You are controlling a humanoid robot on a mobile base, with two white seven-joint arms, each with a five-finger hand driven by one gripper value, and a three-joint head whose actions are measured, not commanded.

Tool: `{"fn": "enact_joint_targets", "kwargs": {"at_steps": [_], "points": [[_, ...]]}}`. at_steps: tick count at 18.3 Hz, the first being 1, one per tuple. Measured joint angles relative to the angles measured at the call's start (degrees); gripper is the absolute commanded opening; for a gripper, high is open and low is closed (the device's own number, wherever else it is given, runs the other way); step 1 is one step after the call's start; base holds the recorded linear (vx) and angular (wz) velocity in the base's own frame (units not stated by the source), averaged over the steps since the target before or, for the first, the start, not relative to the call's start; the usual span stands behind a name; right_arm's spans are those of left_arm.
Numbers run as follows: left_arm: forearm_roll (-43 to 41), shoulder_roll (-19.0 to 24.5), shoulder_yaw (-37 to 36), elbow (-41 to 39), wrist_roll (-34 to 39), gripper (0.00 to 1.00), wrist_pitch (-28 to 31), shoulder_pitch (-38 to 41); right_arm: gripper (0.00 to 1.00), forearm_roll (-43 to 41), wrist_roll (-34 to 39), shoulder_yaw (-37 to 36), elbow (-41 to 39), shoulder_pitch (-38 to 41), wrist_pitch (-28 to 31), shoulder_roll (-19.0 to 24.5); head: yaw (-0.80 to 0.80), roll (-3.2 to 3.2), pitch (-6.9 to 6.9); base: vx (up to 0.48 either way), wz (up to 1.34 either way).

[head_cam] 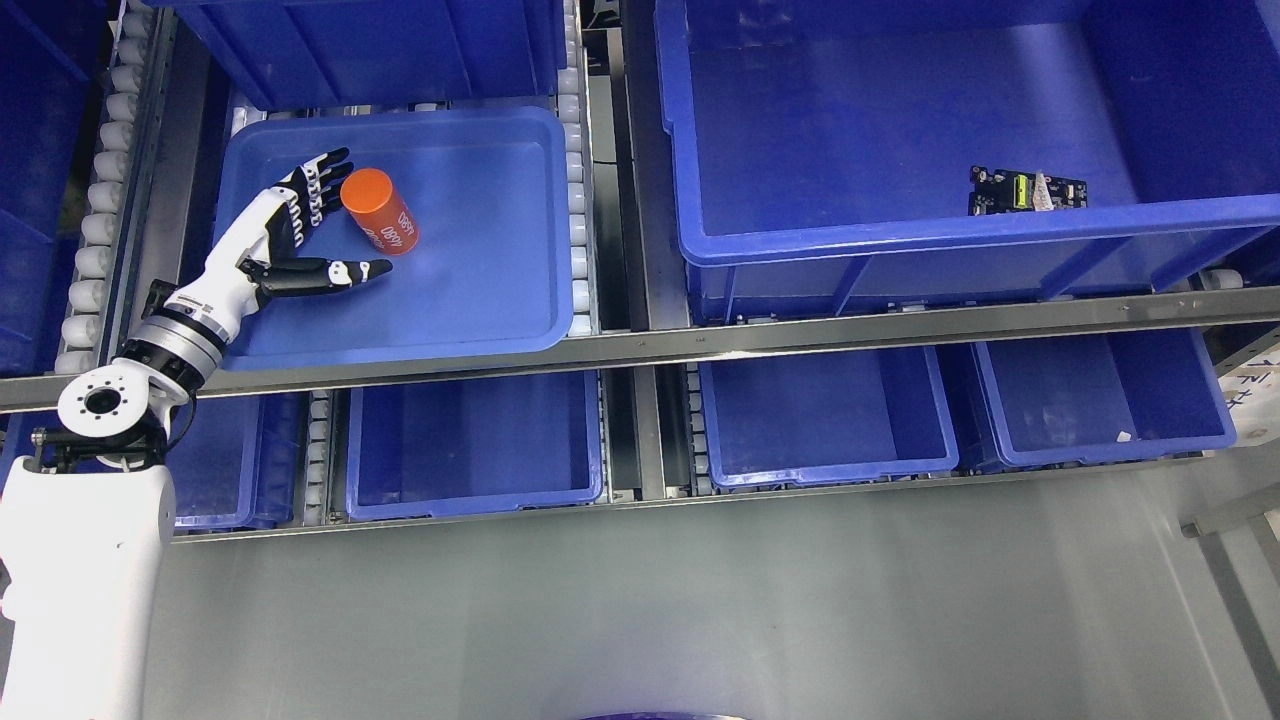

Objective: Grab orange capacitor from left shelf to right desk
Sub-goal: 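Position the open left hand beside the orange capacitor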

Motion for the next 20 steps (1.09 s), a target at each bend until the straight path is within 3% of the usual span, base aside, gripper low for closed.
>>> {"fn": "enact_joint_targets", "kwargs": {"at_steps": [20], "points": [[-0.01, -2.58, -0.42, 0.98, -5.71, 0.92, 0.73, -2.21, 1.0, 0.0, 0.0, 0.0, 0.0, 0.0, -0.01, 0.0, 0.0, 0.0, 0.0, 0.006, 0.04]]}}
